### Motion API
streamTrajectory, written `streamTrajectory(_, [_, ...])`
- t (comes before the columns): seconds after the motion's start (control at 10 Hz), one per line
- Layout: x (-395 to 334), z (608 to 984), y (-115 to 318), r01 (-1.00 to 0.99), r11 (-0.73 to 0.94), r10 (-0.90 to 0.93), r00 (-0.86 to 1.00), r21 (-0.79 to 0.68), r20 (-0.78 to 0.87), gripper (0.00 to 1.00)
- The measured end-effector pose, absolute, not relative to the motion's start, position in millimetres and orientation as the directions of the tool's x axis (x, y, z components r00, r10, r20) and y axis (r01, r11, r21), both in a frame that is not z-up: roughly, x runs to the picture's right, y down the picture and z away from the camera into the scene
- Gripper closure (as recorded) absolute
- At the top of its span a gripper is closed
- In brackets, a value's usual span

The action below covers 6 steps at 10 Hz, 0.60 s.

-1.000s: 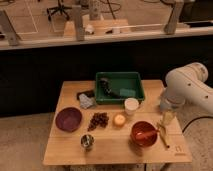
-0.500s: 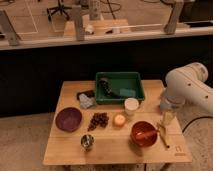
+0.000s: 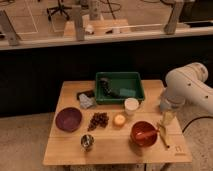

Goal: Wipe table surface with sponge

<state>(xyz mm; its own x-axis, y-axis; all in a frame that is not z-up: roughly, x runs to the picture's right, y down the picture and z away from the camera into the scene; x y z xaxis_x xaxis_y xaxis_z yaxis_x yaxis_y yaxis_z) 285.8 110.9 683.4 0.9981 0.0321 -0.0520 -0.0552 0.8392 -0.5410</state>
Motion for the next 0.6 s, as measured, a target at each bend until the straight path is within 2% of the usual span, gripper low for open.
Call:
streamTrajectory(0.3, [264, 693, 94, 0.077, 0.860, -0.066, 0.997, -0.504, 0.040, 0.20])
streamTrajectory(0.6, [226, 732, 40, 0.195, 0.892, -0.149, 0.979, -0.408, 0.141, 0.20])
